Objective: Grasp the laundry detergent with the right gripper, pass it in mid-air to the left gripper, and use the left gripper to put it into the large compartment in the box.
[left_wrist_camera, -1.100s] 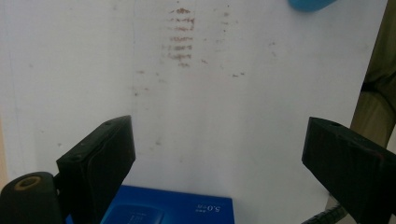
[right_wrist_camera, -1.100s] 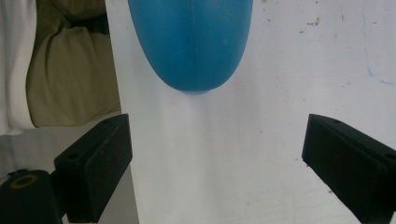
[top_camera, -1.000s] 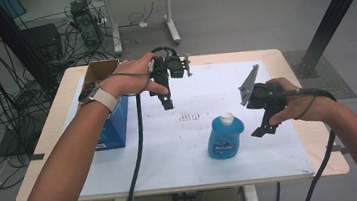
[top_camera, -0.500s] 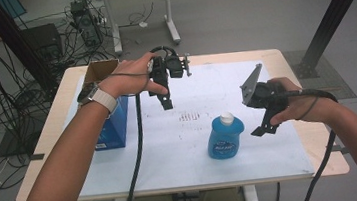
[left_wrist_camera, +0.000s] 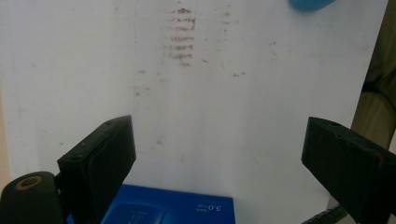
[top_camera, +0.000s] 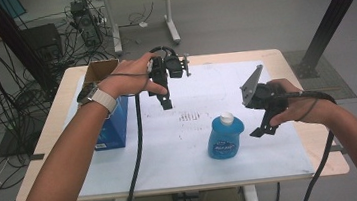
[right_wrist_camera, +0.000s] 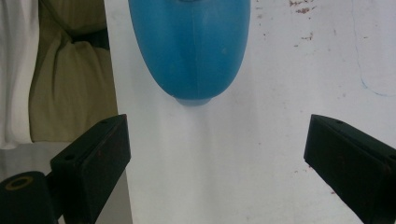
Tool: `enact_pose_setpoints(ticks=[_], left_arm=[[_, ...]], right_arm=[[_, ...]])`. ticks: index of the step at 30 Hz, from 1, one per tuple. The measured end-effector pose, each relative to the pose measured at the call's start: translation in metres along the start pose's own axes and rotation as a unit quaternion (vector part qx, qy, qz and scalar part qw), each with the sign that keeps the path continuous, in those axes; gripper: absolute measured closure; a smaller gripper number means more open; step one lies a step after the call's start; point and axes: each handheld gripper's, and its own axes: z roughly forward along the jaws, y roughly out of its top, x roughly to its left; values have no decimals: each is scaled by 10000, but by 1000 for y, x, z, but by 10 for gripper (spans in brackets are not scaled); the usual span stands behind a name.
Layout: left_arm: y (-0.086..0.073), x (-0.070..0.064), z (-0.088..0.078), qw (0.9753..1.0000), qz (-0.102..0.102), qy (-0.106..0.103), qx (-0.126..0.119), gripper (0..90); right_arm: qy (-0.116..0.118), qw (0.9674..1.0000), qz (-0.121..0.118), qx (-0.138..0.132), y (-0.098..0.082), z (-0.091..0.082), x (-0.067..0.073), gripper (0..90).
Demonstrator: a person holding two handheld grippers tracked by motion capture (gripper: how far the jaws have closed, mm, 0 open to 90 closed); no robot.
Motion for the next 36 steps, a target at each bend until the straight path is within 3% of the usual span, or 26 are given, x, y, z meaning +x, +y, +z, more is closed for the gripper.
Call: enact_pose_setpoints(ticks=[18,36], left_arm=[[2,-2,1,10000,-23,-1,-45,104],[5,-6,2,10000,-41,14,-52,104]], right_arm=[[87,9979,25,-638,-10,18,-3,61],[90,9957,38,-925,-17,22,0,52]])
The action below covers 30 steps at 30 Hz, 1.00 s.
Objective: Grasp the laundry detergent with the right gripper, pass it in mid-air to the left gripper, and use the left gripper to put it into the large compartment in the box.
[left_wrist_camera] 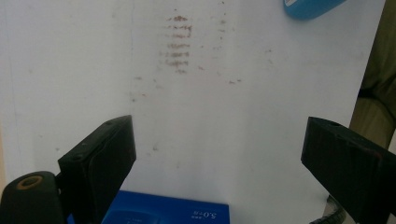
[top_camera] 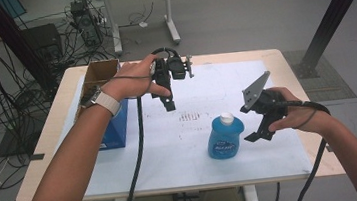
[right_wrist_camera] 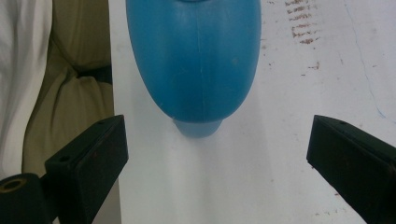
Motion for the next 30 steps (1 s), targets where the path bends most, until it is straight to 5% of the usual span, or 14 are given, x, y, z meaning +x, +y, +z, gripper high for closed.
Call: enact_pose_setpoints(ticks=[30], left_arm=[[-3,0,6,10000,-63,-19,-44,104]], right_arm=[[95,9990,-93,-423,-8,18,2,54]])
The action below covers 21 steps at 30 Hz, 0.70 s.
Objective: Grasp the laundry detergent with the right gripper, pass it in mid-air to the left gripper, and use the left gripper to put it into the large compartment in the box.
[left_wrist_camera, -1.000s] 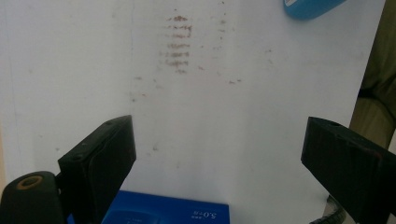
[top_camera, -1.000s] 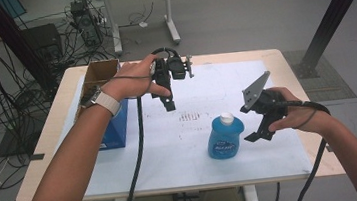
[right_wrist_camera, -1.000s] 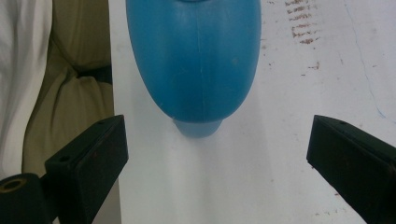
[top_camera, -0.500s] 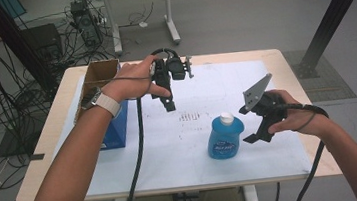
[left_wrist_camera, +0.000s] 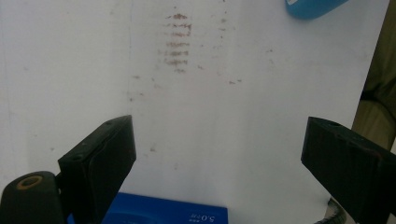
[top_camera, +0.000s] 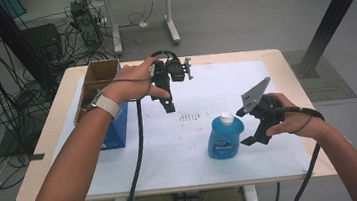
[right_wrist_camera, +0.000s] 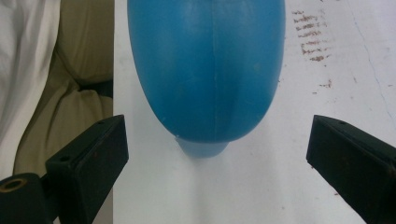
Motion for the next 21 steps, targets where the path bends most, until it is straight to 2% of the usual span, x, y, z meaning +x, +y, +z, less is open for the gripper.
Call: enact_pose_setpoints(ticks=[21], left_arm=[[-1,1,6,10000,-23,-34,1,104]], right_arm=[[63,9997,-55,-238,-7,13,0,57]])
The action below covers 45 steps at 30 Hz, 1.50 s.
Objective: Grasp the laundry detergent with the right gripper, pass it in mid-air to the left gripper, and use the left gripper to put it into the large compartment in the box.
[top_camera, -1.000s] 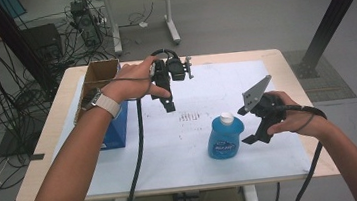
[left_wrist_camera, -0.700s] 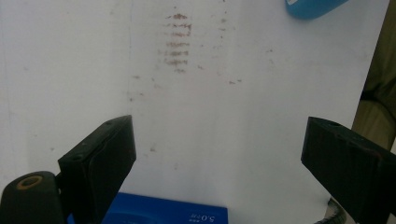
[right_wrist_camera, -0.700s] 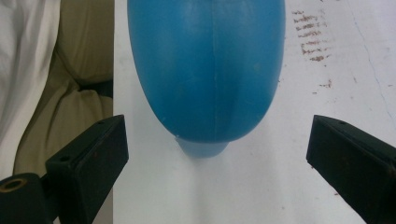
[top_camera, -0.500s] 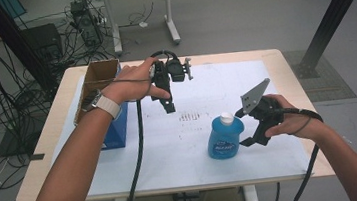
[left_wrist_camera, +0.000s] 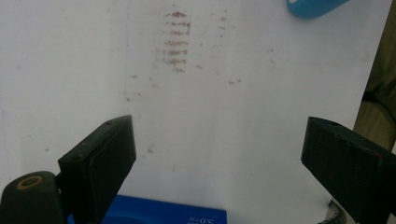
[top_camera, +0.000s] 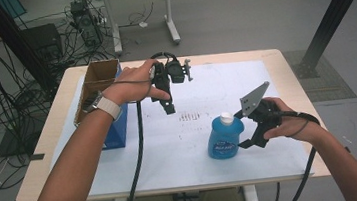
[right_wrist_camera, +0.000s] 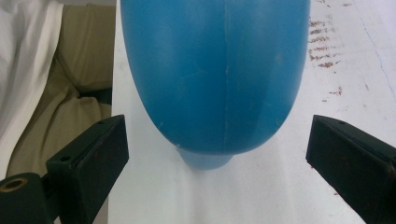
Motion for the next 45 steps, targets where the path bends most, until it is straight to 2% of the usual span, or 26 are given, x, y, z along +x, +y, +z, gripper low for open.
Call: enact_pose_setpoints(ticks=[15,23,45], left_arm=[[-1,1,1,10000,-21,-7,5,104],[1,0,2,10000,-10,-12,4,104],[-2,2,5,10000,-48,-28,18,105]], right_arm=[[15,9999,5,-153,-4,9,0,57],[15,9994,7,-333,-6,11,0,59],[40,9989,65,-453,-7,16,0,62]])
